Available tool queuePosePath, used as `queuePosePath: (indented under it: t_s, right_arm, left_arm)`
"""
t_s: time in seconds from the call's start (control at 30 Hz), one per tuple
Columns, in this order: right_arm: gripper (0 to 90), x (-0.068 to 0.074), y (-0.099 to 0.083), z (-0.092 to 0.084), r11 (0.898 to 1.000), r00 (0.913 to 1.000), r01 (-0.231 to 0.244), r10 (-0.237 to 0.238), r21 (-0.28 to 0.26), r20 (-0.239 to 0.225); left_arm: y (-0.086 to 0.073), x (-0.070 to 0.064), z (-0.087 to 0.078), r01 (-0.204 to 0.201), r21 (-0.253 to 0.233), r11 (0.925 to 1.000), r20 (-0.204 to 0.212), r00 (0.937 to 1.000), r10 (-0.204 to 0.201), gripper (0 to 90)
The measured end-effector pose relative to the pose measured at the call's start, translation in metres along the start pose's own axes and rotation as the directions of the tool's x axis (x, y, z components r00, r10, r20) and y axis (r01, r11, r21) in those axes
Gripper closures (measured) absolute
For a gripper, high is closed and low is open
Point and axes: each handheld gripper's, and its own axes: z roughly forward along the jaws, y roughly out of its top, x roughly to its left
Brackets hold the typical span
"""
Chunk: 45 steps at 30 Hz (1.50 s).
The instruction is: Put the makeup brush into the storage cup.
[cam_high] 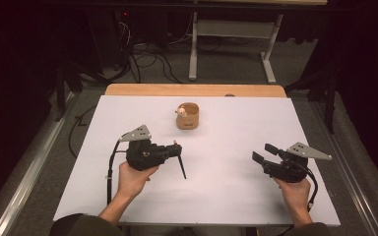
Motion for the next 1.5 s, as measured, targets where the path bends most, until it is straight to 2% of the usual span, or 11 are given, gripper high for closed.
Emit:
queuePosePath:
  t_s: [0.2,0.33,0.67,0.83,1.07,1.5]
  right_arm:
    - [28.3,-0.003,-0.006,-0.005,1.000,0.9995,0.013,-0.014,0.013,0.028]
    - [28.2,-0.002,-0.010,-0.006,1.000,0.9988,0.014,-0.015,0.019,0.046]
    - [29.0,0.000,-0.015,-0.003,1.000,0.9988,0.017,-0.018,0.018,0.046]
    - [29.3,-0.001,-0.016,-0.003,1.000,0.9988,0.005,-0.006,0.013,0.049]
    - [29.3,-0.001,-0.017,-0.001,1.000,0.9982,0.017,-0.018,0.026,0.057]
    - [29.5,-0.001,-0.017,0.000,0.999,0.9982,0.015,-0.017,0.030,0.058]
  left_arm:
    - [0.002,0.005,-0.007,0.016,-0.021,0.9996,-0.013,0.9998,-0.016,83.6]
    - [0.002,0.006,-0.009,0.016,-0.029,0.9995,-0.019,0.9997,-0.017,83.6]
    - [0.007,0.011,-0.018,0.021,-0.042,0.9989,-0.048,0.9986,-0.023,83.5]
    - [0.010,0.013,-0.018,0.027,-0.045,0.9986,-0.054,0.9981,-0.030,83.6]
    - [0.013,0.017,-0.014,0.026,-0.035,0.9990,-0.064,0.9976,-0.028,83.6]
    - [0.023,0.019,-0.011,0.010,-0.026,0.9996,-0.084,0.9964,-0.012,83.6]
